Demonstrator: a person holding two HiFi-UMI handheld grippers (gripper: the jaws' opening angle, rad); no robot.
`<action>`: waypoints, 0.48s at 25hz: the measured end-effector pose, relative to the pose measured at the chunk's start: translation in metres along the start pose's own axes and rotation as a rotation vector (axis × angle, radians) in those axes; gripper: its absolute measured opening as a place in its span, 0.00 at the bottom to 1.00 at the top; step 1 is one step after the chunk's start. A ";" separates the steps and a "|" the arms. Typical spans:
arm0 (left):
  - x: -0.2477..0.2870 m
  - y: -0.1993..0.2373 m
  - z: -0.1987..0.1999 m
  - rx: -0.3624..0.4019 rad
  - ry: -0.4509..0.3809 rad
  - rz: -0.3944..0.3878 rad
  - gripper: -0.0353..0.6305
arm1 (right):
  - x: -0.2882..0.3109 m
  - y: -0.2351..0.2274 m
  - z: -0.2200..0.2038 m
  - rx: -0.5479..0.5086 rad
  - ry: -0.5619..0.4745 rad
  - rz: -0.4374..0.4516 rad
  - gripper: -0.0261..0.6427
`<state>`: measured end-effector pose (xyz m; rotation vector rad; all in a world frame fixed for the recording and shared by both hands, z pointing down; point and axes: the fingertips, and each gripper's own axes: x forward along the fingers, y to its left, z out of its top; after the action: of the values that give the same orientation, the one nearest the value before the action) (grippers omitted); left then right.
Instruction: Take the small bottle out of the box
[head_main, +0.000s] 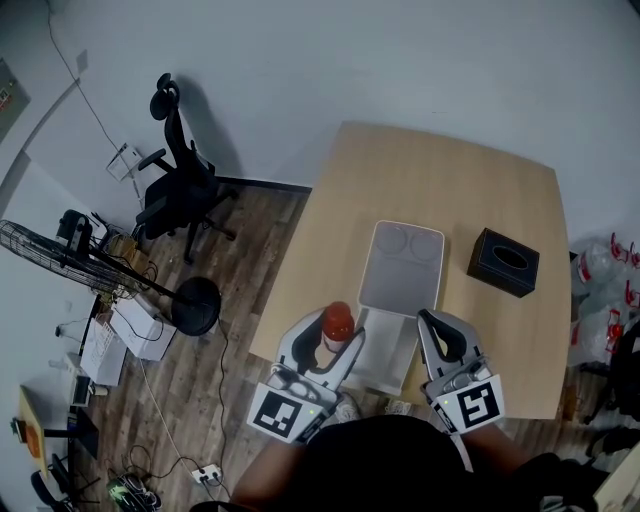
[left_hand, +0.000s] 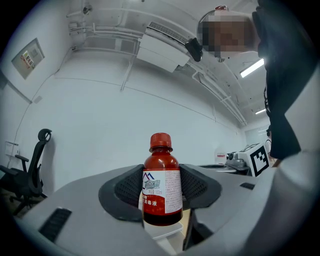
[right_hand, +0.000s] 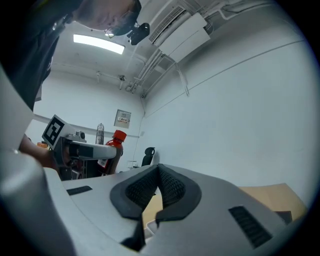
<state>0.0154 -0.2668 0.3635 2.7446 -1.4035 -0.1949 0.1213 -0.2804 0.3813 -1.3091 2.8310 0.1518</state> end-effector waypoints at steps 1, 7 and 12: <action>-0.001 0.001 0.000 0.001 -0.002 0.003 0.40 | 0.001 0.001 0.000 0.004 0.002 0.005 0.06; -0.007 0.007 0.001 0.005 -0.005 0.018 0.40 | 0.007 0.011 0.002 0.031 0.009 0.035 0.06; -0.012 0.007 0.005 0.006 -0.013 0.016 0.40 | 0.008 0.017 0.005 0.023 0.004 0.044 0.06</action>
<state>0.0025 -0.2615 0.3607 2.7403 -1.4315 -0.2093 0.1025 -0.2751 0.3771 -1.2443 2.8577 0.1175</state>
